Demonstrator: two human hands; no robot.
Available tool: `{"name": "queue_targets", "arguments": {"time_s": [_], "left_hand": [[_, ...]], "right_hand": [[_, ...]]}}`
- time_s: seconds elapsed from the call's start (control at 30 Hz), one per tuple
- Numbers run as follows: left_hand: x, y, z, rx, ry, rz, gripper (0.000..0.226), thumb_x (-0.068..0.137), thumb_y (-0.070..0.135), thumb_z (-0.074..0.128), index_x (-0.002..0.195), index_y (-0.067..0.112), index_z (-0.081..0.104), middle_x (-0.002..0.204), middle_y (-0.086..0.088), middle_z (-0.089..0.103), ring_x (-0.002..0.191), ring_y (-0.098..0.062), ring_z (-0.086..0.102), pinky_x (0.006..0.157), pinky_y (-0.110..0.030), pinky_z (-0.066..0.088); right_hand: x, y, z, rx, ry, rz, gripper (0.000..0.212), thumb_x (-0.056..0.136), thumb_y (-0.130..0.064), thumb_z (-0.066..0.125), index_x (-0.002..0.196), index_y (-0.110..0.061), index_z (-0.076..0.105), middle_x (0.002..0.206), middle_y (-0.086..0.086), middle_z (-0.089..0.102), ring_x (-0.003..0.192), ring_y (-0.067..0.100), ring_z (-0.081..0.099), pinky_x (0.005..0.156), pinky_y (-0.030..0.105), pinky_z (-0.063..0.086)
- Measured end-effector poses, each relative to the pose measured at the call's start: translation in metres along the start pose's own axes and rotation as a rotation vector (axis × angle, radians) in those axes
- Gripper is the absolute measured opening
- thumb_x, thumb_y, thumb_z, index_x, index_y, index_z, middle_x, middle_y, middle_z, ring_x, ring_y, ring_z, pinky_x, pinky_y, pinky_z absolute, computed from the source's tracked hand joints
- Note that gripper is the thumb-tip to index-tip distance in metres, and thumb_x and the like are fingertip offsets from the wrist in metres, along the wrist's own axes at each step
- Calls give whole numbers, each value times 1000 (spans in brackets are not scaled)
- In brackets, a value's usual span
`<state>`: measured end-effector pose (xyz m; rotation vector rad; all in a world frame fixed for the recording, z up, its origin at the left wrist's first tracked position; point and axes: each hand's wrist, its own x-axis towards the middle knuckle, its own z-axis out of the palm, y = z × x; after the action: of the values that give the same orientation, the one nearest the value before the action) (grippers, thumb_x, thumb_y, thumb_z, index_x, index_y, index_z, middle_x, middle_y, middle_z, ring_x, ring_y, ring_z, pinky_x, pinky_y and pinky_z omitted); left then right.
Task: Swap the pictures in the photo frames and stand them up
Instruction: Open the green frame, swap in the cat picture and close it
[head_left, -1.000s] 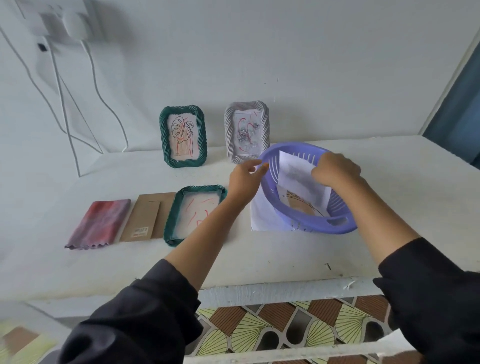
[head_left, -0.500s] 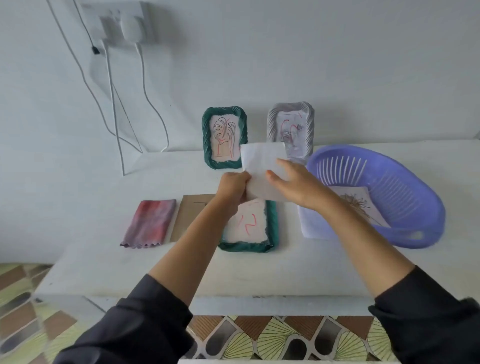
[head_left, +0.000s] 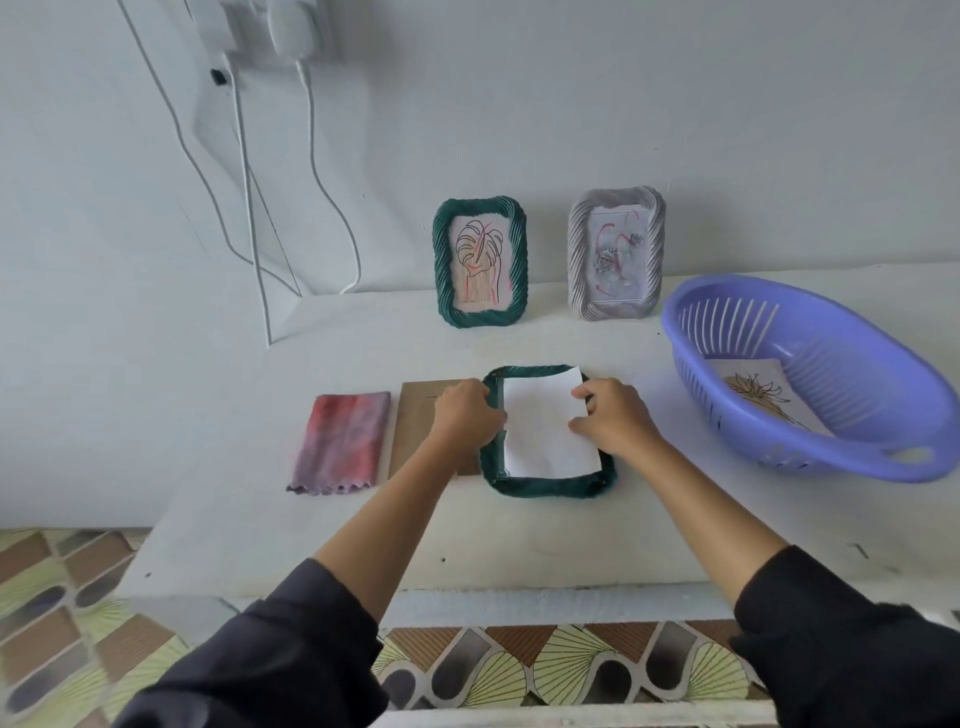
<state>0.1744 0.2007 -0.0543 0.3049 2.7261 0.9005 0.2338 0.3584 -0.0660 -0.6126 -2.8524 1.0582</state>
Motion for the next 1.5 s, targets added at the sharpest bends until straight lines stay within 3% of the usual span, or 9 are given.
{"name": "queue_targets", "arguments": {"time_s": [0.07, 0.13, 0.33, 0.67, 0.8, 0.9, 1.07, 1.3, 1.5], "left_hand": [[2, -3, 2, -18, -21, 13, 35, 86, 17, 61, 119, 8, 56, 112, -10, 60, 103, -29, 58, 93, -39, 50], [2, -5, 5, -13, -27, 40, 49, 86, 19, 63, 131, 7, 49, 125, -13, 56, 113, -29, 54, 95, -36, 47], [3, -9, 12, -8, -36, 52, 49, 83, 19, 68, 129, 10, 53, 127, -15, 52, 121, -29, 43, 98, -37, 43], [7, -13, 12, -2, -48, 56, 45, 85, 16, 66, 128, 11, 55, 129, -14, 53, 124, -29, 44, 103, -38, 40], [5, -16, 5, -67, 102, 21, 39, 86, 15, 59, 125, 8, 57, 128, -13, 54, 118, -29, 51, 98, -36, 46], [7, -24, -5, -16, 269, -126, 44, 87, 10, 48, 131, 9, 49, 136, -16, 43, 124, -33, 42, 99, -39, 42], [12, -34, -10, 174, 122, -335, 54, 93, 17, 45, 141, 2, 26, 142, -22, 28, 131, -36, 29, 104, -40, 34], [13, -30, -6, 243, 96, -375, 60, 95, 22, 47, 142, 1, 17, 144, -26, 29, 133, -36, 29, 104, -38, 34], [16, -28, -10, 141, 150, -393, 57, 92, 8, 47, 142, 14, 20, 138, -24, 33, 127, -38, 33, 99, -43, 37]], "right_hand": [[-2, 2, 0, -79, -6, -7, 47, 80, -18, 66, 125, -13, 55, 100, 4, 52, 102, 26, 56, 77, 27, 38], [-2, 4, -2, -146, 2, -12, 44, 80, -28, 67, 123, -19, 57, 116, 5, 52, 112, 25, 52, 84, 31, 41], [-1, 24, -5, -93, -4, -32, 40, 82, -38, 64, 120, -28, 60, 127, 8, 47, 124, 27, 40, 99, 36, 38], [-3, 30, 1, -106, -13, -67, 42, 81, -41, 65, 121, -33, 58, 131, 4, 47, 125, 26, 41, 98, 36, 33], [-2, 32, 1, -107, -16, -72, 41, 81, -42, 64, 121, -34, 59, 132, 3, 47, 124, 26, 41, 98, 36, 33], [-1, 32, 2, -96, -23, -69, 41, 81, -43, 64, 121, -34, 58, 132, 3, 47, 125, 26, 41, 98, 36, 33], [1, 33, 1, -84, -32, -65, 42, 81, -42, 63, 122, -36, 57, 134, 2, 45, 127, 25, 39, 99, 36, 31], [1, 34, 1, -92, -46, -67, 42, 82, -42, 63, 123, -36, 56, 136, 2, 43, 128, 24, 37, 101, 36, 30], [0, 34, -1, -81, -61, -71, 42, 82, -42, 62, 123, -36, 55, 136, 2, 42, 129, 24, 36, 102, 36, 29]]}}
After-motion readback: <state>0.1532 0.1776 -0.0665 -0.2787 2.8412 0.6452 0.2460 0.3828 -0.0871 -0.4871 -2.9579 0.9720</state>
